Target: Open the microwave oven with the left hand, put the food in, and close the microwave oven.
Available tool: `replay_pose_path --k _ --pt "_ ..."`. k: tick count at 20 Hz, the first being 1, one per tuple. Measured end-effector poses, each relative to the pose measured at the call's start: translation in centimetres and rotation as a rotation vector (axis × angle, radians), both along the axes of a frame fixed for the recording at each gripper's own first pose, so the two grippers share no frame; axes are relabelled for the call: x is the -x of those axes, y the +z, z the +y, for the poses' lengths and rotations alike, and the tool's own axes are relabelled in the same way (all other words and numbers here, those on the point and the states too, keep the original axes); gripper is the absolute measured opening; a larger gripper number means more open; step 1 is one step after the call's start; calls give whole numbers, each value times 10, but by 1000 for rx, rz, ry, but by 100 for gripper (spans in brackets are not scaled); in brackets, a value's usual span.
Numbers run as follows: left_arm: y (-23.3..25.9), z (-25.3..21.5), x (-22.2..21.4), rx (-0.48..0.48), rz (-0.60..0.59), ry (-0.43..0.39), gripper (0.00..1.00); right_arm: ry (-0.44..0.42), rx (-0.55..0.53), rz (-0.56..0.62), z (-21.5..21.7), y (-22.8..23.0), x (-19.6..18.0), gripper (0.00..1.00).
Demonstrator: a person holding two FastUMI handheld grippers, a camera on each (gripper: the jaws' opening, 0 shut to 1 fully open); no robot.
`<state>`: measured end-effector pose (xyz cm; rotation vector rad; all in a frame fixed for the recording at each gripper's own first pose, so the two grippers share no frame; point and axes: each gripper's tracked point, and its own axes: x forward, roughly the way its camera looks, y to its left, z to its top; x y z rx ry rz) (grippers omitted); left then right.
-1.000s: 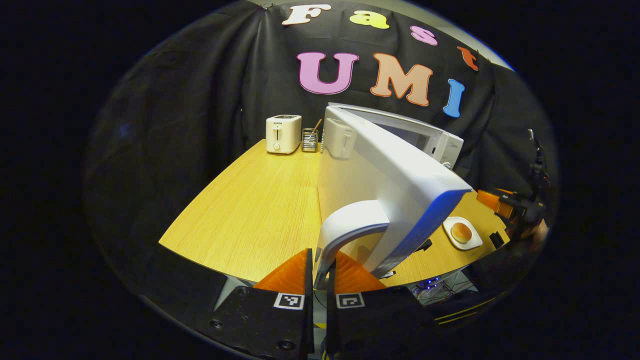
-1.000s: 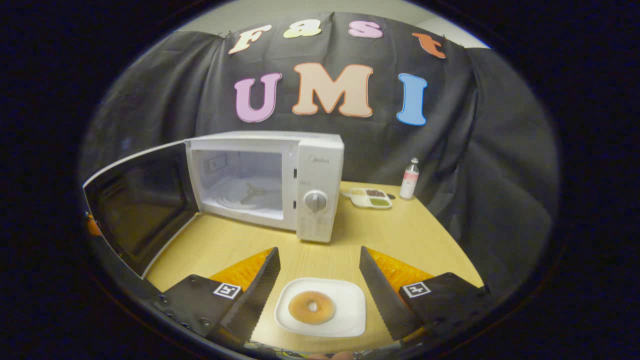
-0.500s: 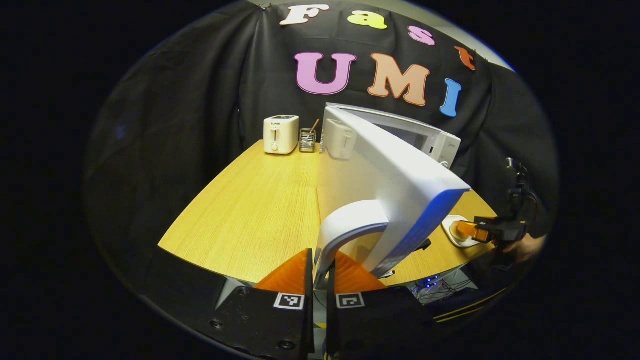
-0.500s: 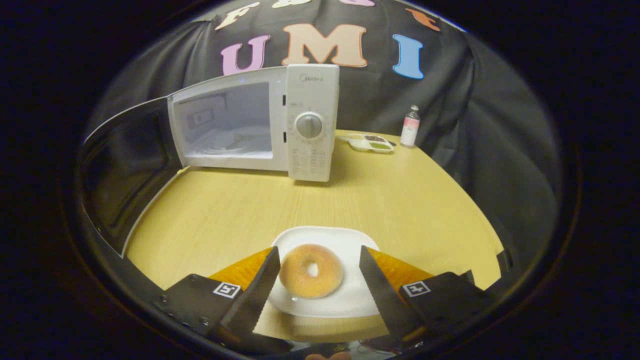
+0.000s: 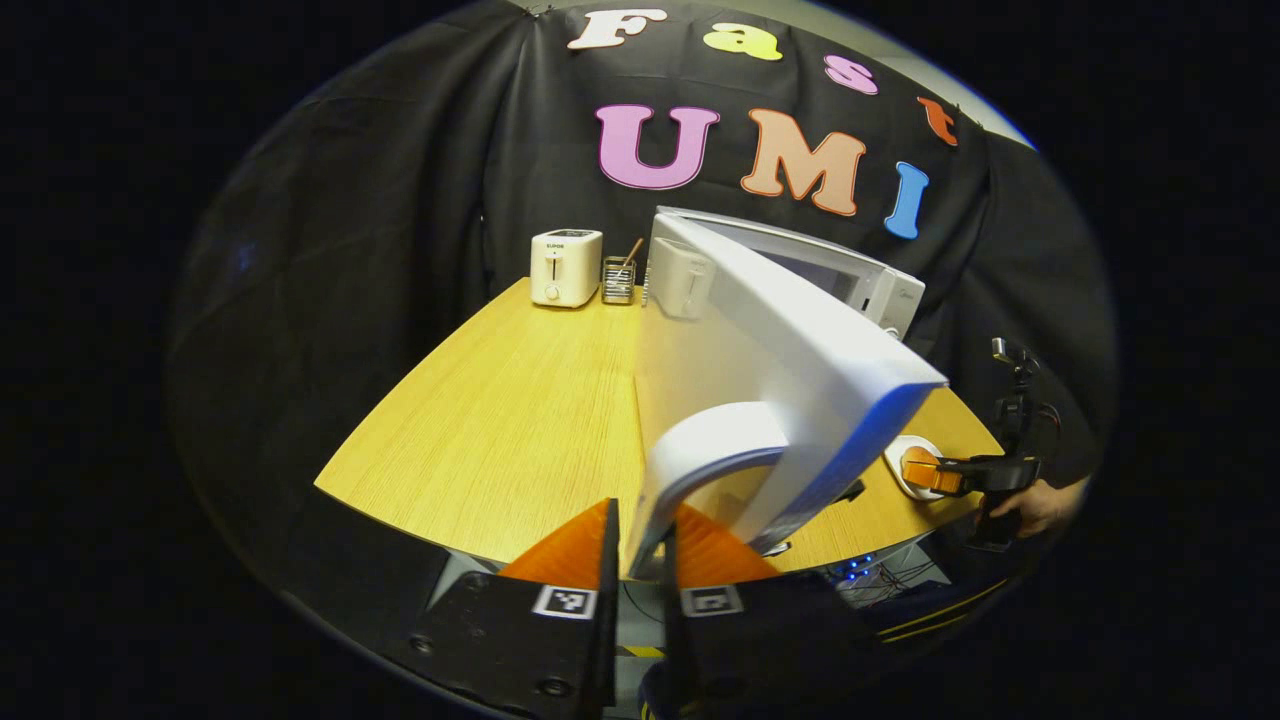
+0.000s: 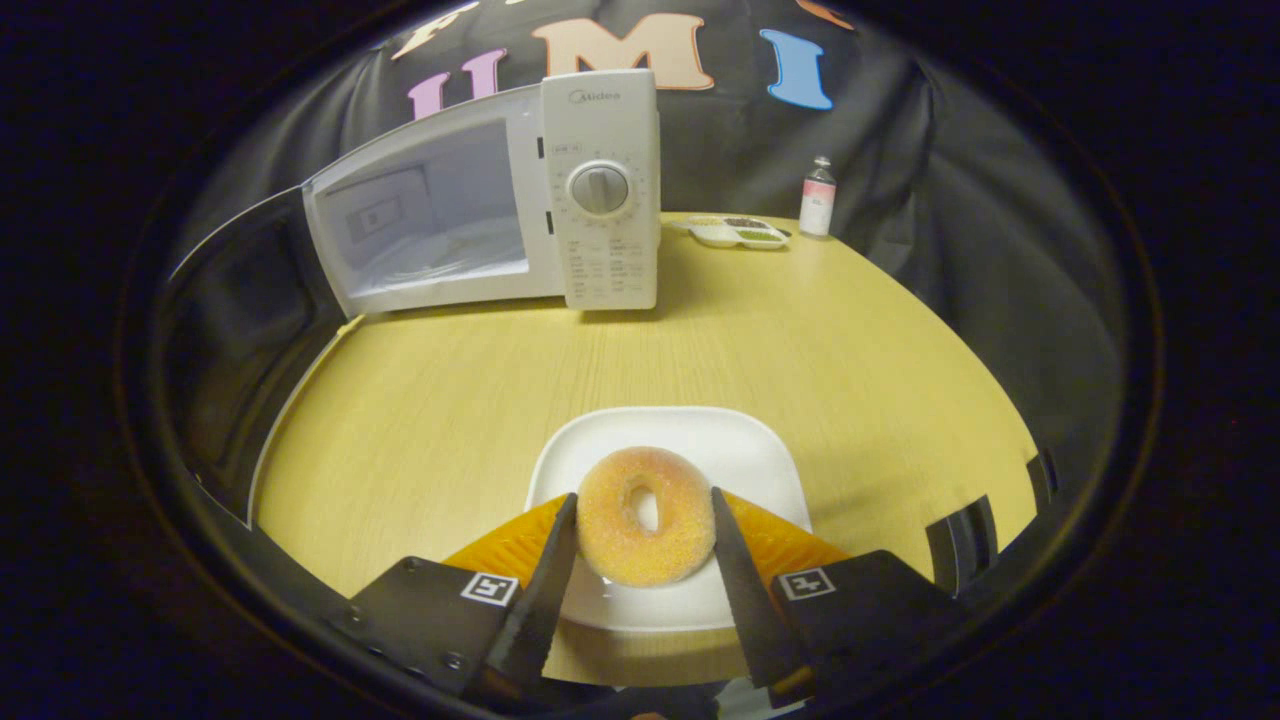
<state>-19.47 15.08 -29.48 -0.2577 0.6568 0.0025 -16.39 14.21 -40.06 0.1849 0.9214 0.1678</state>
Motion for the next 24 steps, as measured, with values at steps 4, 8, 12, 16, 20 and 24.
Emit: replay_pose_path --k 4,8,12,16,20,24 --pt "7 -3 0 6 -32 6 99 -13 -34 16 0 1 -1 63" --pt "17 5 1 -60 -54 5 100 -9 -72 19 4 8 -3 63" --pt "42 14 4 -74 -93 36 100 -17 -125 -16 15 29 -14 63" --pt "52 16 12 -95 -103 46 100 9 -192 -48 41 53 -31 63" --pt "64 20 24 -84 -107 94 100 42 -267 -81 74 77 -52 63" --pt "93 29 25 -85 -156 141 97 26 -362 -82 109 98 -83 68"
